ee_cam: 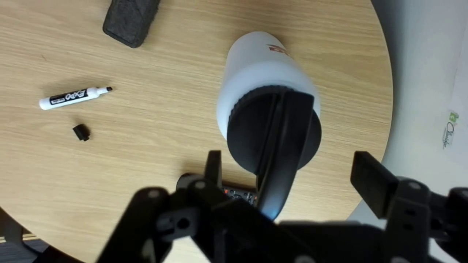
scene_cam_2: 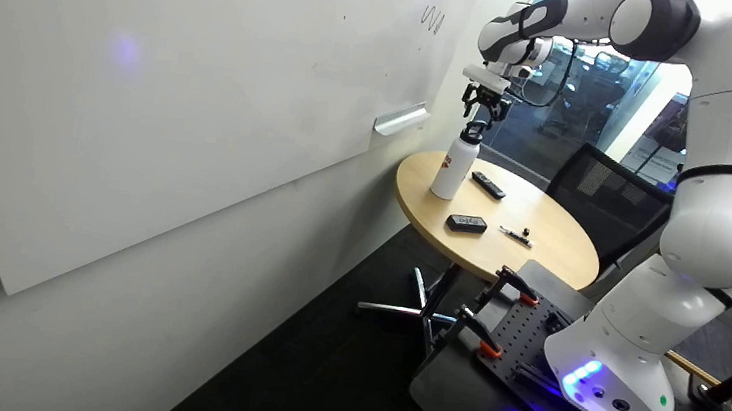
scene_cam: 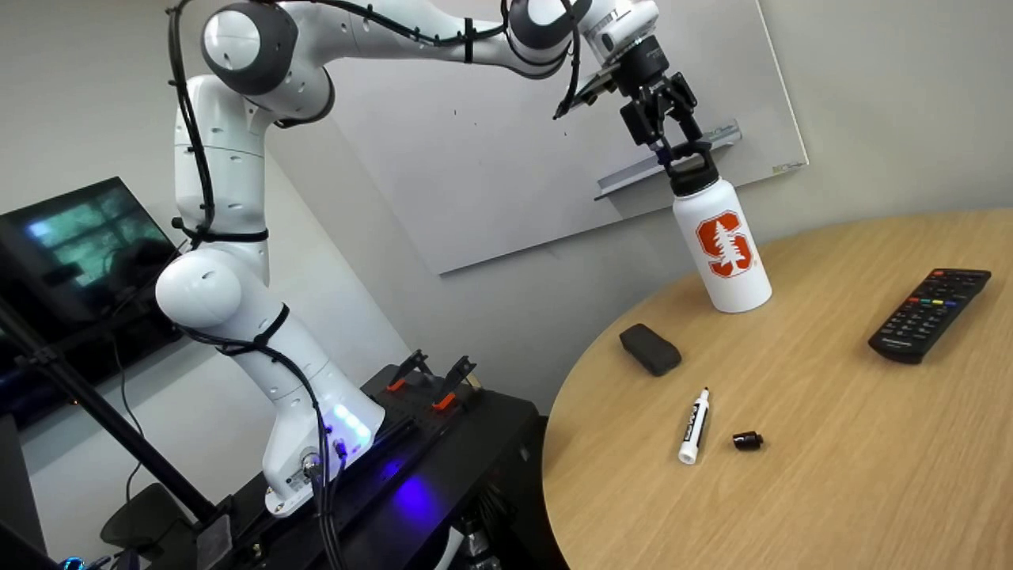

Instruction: Remove lid from the white flask and place it on the table

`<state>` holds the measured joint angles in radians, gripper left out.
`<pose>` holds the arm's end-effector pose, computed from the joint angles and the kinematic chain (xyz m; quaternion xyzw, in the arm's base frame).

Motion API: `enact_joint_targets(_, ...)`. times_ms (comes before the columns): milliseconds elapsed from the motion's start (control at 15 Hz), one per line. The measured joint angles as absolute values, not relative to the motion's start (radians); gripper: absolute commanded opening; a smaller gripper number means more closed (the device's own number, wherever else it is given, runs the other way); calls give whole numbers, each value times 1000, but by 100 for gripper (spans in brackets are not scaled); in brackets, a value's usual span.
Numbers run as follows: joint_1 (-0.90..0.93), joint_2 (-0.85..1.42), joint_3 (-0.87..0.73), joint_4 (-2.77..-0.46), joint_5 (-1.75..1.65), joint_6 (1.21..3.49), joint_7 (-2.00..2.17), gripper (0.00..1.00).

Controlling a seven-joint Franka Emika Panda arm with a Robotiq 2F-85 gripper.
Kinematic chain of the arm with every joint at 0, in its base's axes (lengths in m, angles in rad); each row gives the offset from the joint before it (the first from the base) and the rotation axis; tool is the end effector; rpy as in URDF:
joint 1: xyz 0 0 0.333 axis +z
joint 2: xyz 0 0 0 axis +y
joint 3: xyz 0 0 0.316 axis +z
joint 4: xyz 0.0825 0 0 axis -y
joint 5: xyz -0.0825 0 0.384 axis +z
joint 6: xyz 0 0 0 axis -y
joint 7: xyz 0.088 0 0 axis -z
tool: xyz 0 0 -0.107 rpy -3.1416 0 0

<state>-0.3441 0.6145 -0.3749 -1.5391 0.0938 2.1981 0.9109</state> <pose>0.5628 -0.4314 0.3216 0.6911 -0.7185 0.0497 0.0613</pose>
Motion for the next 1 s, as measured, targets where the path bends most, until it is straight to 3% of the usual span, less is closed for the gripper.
enact_joint_targets(533, -344, 628, -374, -1535, 94, 2198, 911, 1)
enact_joint_targets(1000, -344, 628, -374, -1535, 93, 2198, 911, 5)
